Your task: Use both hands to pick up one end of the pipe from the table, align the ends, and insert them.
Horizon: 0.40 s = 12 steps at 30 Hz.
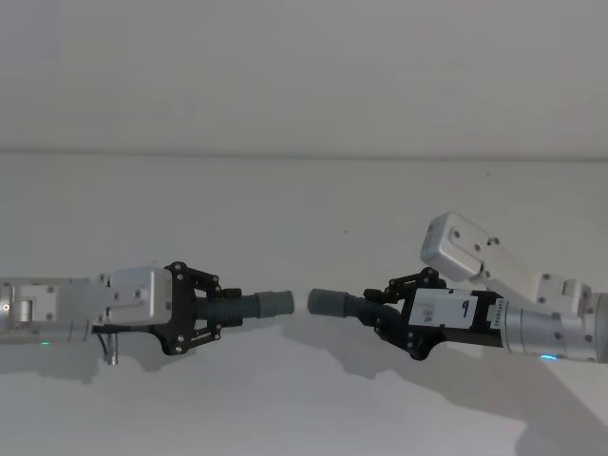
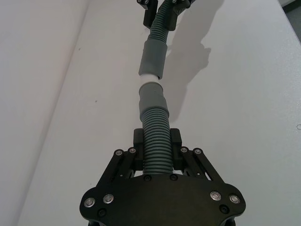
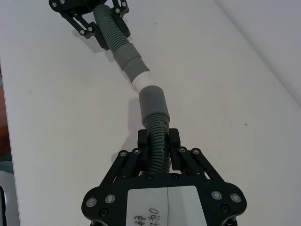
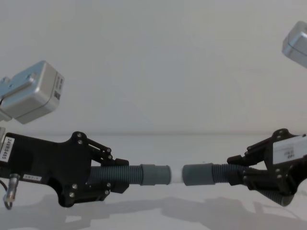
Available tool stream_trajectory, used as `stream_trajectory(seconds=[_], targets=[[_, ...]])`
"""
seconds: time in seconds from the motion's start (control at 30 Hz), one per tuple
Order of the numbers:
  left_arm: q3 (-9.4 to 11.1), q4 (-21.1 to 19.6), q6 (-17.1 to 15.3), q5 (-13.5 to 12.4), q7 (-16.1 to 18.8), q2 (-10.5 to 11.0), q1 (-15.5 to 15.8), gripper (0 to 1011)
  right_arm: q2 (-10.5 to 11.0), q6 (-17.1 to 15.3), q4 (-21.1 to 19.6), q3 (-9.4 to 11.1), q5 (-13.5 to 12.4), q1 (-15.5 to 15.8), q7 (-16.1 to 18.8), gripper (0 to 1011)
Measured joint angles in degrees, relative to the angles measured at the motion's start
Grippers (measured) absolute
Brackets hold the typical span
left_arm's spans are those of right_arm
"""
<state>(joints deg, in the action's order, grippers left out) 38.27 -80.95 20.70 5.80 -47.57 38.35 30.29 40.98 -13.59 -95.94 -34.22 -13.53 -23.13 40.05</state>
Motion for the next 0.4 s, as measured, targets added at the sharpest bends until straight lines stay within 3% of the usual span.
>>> stream_trajectory(seconds=[0.4], targets=[[0.0,0.0,0.0,0.0,0.0,0.0,0.0,317,0.0,0.0,0.0,0.0,0.0,0.0,0.1,255]])
